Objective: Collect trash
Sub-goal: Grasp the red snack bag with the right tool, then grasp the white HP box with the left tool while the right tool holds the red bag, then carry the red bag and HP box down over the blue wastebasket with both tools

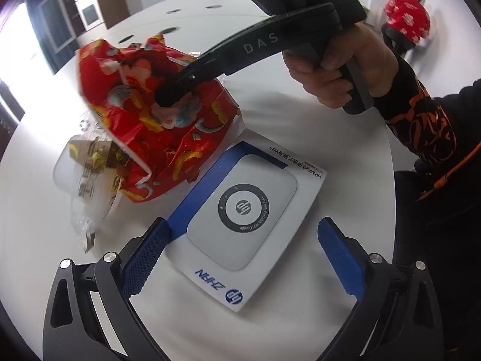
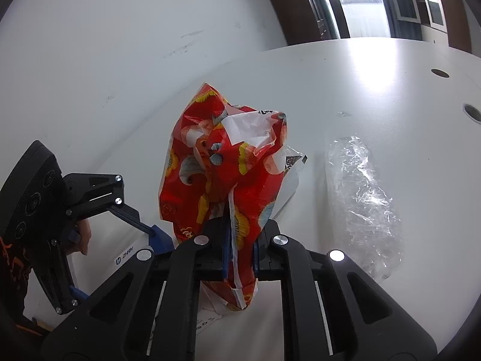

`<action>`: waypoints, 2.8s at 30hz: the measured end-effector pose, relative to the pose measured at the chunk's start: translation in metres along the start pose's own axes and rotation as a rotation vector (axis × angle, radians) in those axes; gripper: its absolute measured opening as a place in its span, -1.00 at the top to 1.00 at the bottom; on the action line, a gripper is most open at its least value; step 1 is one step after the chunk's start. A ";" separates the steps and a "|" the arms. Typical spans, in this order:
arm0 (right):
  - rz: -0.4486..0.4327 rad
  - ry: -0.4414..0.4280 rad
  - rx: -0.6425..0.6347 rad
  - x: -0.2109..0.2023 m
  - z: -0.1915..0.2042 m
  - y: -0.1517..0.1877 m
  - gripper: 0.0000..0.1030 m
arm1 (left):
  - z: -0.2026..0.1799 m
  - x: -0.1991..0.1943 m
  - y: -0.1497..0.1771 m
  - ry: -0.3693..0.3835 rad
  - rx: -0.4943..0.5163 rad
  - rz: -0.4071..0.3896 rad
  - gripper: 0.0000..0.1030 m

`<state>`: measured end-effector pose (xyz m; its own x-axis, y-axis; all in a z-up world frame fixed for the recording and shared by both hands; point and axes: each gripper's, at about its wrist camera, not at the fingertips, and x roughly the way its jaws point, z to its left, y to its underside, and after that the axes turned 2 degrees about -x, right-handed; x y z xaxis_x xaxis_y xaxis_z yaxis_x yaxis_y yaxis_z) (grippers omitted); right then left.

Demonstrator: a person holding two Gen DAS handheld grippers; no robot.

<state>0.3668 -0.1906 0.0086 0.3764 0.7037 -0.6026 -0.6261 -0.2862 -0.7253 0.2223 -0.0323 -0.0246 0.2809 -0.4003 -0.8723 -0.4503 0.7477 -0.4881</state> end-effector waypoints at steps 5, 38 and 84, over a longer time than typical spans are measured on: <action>-0.011 0.033 0.023 -0.002 -0.006 0.000 0.84 | 0.014 0.015 -0.015 0.051 0.060 0.075 -0.89; -0.066 0.228 0.002 -0.096 0.039 0.049 0.94 | -0.084 -0.064 0.074 -0.165 -0.521 -0.149 -0.55; 0.041 0.214 -0.063 -0.128 0.188 0.275 0.94 | -0.227 -0.047 0.200 -0.398 -0.976 -0.326 -0.54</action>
<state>0.0180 -0.2377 -0.0512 0.4921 0.5387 -0.6838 -0.6025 -0.3562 -0.7142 -0.0735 0.0154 -0.0877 0.6820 -0.1715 -0.7110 -0.7313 -0.1732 -0.6597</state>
